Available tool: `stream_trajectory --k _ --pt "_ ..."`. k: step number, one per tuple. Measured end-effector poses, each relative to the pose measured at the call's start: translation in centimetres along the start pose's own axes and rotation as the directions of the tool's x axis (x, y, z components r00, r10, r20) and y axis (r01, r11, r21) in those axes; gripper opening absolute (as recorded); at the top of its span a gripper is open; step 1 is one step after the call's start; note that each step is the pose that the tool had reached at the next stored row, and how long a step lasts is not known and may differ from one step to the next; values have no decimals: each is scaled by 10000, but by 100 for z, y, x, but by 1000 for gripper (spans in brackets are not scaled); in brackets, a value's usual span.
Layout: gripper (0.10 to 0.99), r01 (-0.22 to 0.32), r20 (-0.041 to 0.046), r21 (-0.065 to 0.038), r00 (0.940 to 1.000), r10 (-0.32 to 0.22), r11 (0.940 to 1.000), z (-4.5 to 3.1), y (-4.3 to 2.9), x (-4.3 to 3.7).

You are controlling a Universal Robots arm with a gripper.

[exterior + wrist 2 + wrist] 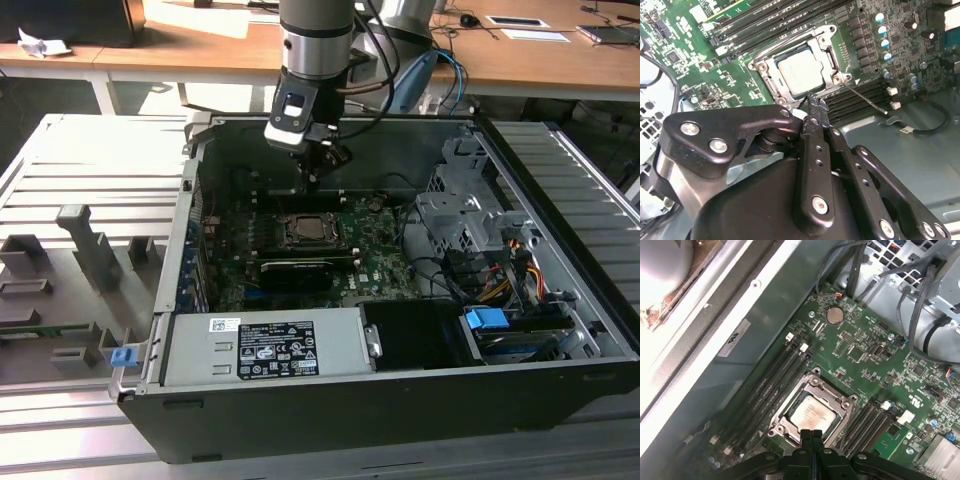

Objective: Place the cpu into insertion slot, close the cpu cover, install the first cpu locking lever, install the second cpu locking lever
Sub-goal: 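Install the first cpu locking lever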

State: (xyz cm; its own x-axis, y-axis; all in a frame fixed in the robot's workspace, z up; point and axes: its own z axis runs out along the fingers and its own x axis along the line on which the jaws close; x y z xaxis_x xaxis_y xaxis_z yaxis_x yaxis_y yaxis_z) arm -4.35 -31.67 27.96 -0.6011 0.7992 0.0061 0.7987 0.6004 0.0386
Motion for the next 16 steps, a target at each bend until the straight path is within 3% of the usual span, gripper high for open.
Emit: stream_trajectory --k 5,10,14,15,16 --pt "106 668 -26 2 9978 -668 9978 0 0 0" --pt "106 1378 -54 5 9905 -1378 9905 0 0 0" --pt "106 1878 -74 4 9822 -1878 9822 0 0 0" --pt "106 2064 -81 4 9784 -2064 9785 0 0 0" --pt "106 2442 -96 3 9697 -2441 9697 0 0 0"
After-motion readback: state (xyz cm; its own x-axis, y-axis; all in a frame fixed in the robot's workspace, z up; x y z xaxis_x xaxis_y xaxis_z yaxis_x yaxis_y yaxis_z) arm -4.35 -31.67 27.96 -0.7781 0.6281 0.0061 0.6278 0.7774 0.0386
